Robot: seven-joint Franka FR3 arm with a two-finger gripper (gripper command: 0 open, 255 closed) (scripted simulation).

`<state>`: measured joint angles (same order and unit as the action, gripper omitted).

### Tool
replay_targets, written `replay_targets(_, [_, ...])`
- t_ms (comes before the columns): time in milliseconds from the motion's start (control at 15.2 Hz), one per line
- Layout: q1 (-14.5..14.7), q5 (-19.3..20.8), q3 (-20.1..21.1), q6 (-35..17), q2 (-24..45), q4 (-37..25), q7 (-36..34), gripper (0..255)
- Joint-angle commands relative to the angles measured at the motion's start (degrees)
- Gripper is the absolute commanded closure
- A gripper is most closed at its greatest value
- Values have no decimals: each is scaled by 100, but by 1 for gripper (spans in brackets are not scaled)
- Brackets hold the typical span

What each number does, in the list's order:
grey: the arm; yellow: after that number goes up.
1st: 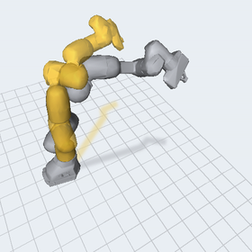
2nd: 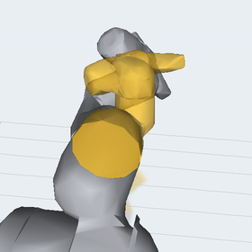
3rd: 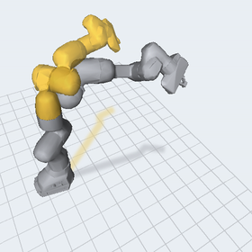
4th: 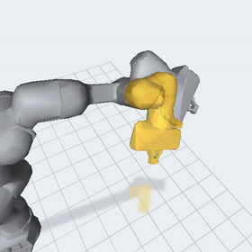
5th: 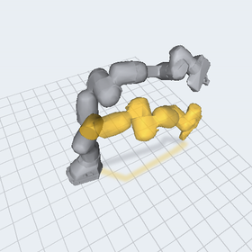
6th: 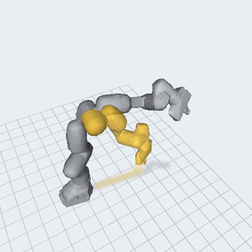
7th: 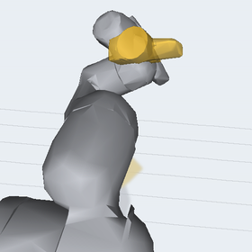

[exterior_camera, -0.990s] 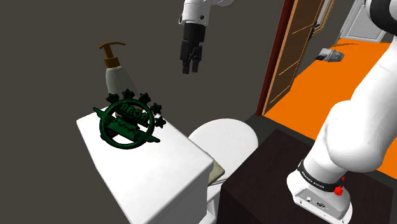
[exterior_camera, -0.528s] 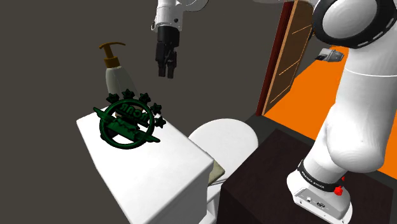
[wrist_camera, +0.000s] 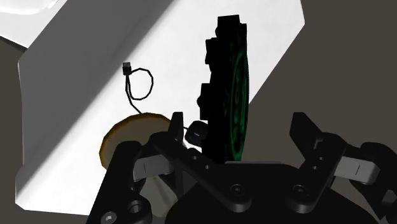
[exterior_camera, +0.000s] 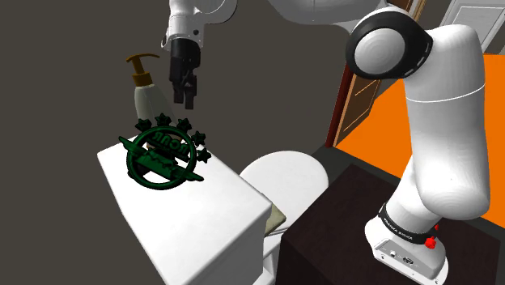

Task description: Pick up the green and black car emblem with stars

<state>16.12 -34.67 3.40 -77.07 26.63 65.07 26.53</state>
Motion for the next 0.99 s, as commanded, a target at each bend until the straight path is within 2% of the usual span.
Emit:
replay_targets(0, [9,-4,4,-99,4,130,90,0])
replay_targets(264, [36,20,-14,-409,-68,569,293,0])
replay_targets(396, [36,20,-14,-409,-68,570,293,0])
replay_targets(462, [35,21,-15,-411,-75,580,296,255])
replay_targets(924, [35,21,-15,-412,-76,583,296,255])
